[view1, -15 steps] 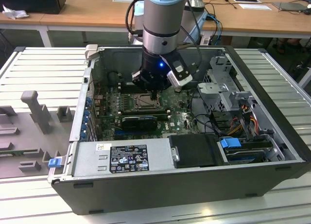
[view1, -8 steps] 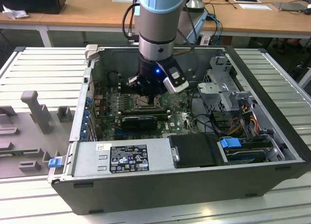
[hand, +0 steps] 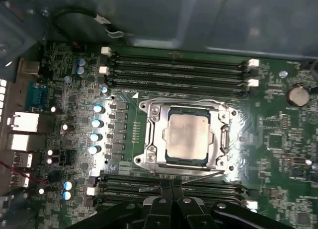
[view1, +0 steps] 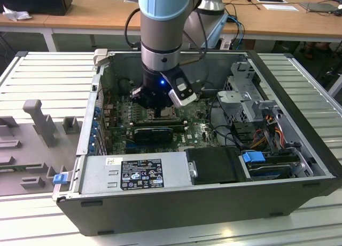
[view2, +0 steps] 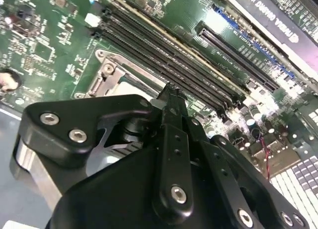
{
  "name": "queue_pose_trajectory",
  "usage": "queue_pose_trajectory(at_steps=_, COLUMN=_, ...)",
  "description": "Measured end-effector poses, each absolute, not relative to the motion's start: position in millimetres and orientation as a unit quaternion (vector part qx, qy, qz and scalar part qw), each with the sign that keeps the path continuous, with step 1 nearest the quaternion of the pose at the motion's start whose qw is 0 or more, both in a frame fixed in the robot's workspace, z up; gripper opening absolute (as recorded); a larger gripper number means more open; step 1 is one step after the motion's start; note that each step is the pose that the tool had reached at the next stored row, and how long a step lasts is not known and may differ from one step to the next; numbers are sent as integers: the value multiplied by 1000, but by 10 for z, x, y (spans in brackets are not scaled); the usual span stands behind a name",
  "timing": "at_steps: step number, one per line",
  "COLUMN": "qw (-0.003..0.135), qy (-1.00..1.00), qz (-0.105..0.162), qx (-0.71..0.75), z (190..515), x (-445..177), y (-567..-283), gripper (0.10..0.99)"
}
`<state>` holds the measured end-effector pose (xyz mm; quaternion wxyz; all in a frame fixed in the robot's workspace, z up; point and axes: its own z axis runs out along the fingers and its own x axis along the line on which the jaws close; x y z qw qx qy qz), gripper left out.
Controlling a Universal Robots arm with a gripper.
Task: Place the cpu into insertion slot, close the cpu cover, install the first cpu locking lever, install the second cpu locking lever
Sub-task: 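Install the second cpu locking lever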
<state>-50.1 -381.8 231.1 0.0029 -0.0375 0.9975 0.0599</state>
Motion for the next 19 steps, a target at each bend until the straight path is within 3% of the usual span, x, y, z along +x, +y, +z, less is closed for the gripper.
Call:
queue_pose_trajectory(at_steps=7, qw=3, qy=997, qz=63, qx=-38, z=2142, x=-574, y=-3820, gripper=106)
queue_pose_trajectory(at_steps=19, qw=8, qy=993, qz=114, qx=-38, z=2105, x=-724, y=-3972, gripper=106)
